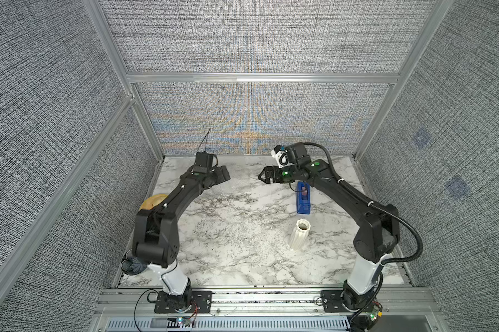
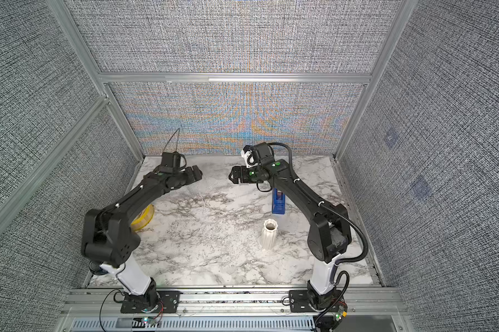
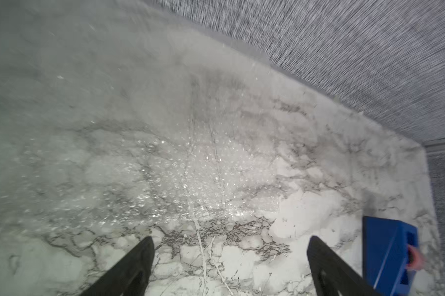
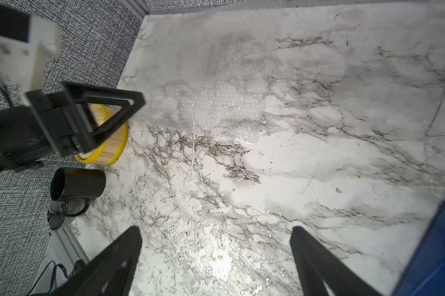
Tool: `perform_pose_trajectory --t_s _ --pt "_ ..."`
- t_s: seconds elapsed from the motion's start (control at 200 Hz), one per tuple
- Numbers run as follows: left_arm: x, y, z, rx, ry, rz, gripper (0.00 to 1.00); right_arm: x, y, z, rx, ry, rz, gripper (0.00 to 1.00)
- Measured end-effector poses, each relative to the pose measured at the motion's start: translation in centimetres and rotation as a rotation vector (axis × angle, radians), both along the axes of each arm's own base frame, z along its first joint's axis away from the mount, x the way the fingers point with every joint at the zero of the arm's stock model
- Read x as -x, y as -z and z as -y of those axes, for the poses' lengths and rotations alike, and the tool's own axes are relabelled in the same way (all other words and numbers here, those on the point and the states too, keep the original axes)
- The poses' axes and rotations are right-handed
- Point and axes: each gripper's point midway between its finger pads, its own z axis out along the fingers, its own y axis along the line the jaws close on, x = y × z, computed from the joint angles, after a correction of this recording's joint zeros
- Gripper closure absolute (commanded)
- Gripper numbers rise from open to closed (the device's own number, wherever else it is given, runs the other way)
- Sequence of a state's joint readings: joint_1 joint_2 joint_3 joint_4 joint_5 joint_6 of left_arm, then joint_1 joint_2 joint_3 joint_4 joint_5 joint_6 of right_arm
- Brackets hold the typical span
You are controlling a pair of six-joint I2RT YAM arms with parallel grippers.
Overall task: Wrap vases in bubble wrap
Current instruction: Move the bubble wrap to the center of the board.
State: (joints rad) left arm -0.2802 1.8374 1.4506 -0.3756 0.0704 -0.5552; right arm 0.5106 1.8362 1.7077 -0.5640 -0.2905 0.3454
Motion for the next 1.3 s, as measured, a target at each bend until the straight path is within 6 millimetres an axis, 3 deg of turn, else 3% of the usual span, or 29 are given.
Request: perform_pose_trajectory --t_s 0.095,0.225,0.32,0.455,0.66,0.966,1.026,1.041,1.081,1.096,1.226,1.296 --pt "-3.4 0.2 4.0 -0.097 0.034 -0.018 0.07 -0.3 -0.9 1.5 0.014 0.066 0.038 0.06" --pt "-7.0 0.7 8.4 -0.231 0.060 -0.015 0.07 0.4 -1.2 6.6 0.017 0.200 0.065 0.06" --pt "-6.9 3.4 9.7 -0.310 0.072 -0.078 0.07 1.3 -0.7 10.3 0.010 0.286 0.064 0.06" --pt "-5.2 7.3 10.0 -0.389 0.102 -0.182 0.08 2.4 -0.1 12.5 -0.003 0.325 0.057 0.06" --pt "-4.1 10.7 10.1 -0.430 0.124 -0.253 0.16 2.9 0.1 12.5 -0.035 0.306 0.044 0.06" --pt "-3.6 13.5 10.4 -0.430 0.150 -0.293 0.44 3.3 -0.6 11.5 -0.086 0.263 0.039 0.06" --pt "-3.8 13.8 10.8 -0.411 0.158 -0.282 0.56 3.7 -0.9 11.4 -0.096 0.255 0.044 0.06" --pt "-3.9 13.9 10.9 -0.406 0.160 -0.279 0.64 3.7 -1.0 11.4 -0.098 0.253 0.046 0.06" --pt "-4.0 13.9 11.3 -0.388 0.169 -0.275 0.95 3.9 -1.1 11.4 -0.102 0.251 0.050 0.06" --pt "-4.0 14.0 11.4 -0.381 0.172 -0.274 1.00 4.0 -1.1 11.4 -0.103 0.250 0.050 0.06" --pt "-3.6 13.5 11.5 -0.365 0.196 -0.279 1.00 4.7 -0.9 11.4 -0.116 0.241 0.041 0.06" --pt "-1.9 13.3 11.2 -0.357 0.250 -0.310 1.00 5.0 -0.6 11.3 -0.126 0.239 0.029 0.06"
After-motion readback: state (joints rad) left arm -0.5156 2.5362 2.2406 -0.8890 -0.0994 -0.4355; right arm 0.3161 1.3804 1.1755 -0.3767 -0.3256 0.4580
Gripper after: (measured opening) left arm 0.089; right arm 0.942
